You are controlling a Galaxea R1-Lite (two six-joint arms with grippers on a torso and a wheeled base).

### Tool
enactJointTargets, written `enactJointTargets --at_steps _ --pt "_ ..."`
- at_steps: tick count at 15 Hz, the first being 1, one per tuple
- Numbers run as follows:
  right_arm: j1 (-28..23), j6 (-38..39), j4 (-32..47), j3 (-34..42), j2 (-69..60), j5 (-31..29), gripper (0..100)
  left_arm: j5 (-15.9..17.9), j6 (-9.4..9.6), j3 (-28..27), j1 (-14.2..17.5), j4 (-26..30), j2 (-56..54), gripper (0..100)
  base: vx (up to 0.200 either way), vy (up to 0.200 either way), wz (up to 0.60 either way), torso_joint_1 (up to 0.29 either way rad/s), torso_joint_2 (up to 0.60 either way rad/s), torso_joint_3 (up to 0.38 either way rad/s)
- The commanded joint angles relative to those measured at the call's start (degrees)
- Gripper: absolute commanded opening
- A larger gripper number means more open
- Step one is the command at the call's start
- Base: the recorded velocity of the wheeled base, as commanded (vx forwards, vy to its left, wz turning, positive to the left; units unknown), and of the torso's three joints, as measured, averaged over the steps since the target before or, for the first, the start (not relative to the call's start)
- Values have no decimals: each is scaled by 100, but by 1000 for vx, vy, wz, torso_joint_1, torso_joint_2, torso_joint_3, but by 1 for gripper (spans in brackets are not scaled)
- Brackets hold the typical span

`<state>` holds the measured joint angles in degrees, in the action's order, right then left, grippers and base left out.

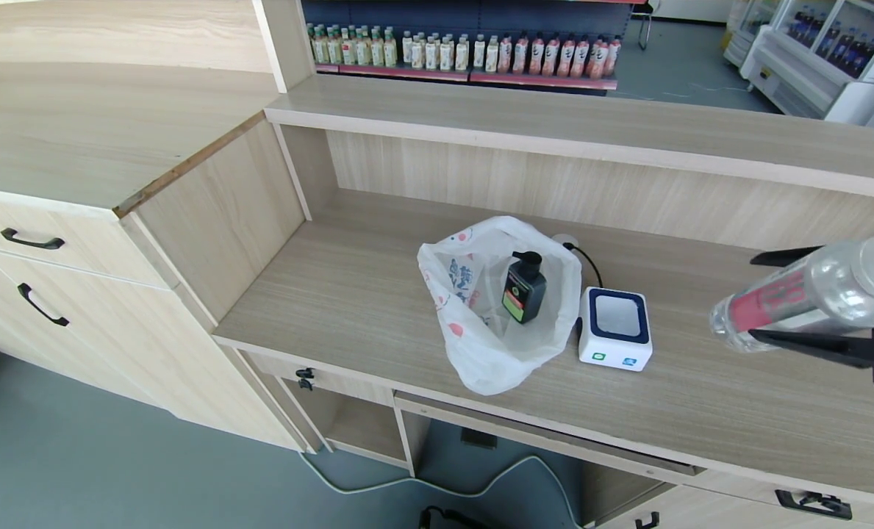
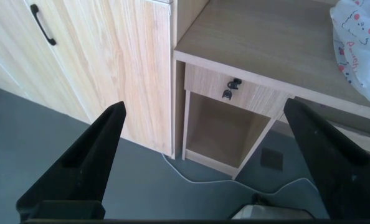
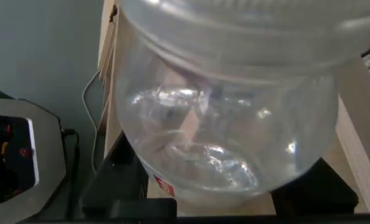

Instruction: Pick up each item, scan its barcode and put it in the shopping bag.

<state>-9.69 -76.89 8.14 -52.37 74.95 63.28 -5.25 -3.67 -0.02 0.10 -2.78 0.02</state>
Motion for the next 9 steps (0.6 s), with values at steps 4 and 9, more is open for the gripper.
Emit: enactJointTargets --at_steps 4,9 --pt "-1193 -1927 1673 -810 415 756 0 -2 -2 -6 -1 -3 -2 100 0 0 0 0 0 0" --pt "-1474 -1839 1699 -810 538 861 0 -2 -2 2 -1 -3 -2 100 0 0 0 0 0 0"
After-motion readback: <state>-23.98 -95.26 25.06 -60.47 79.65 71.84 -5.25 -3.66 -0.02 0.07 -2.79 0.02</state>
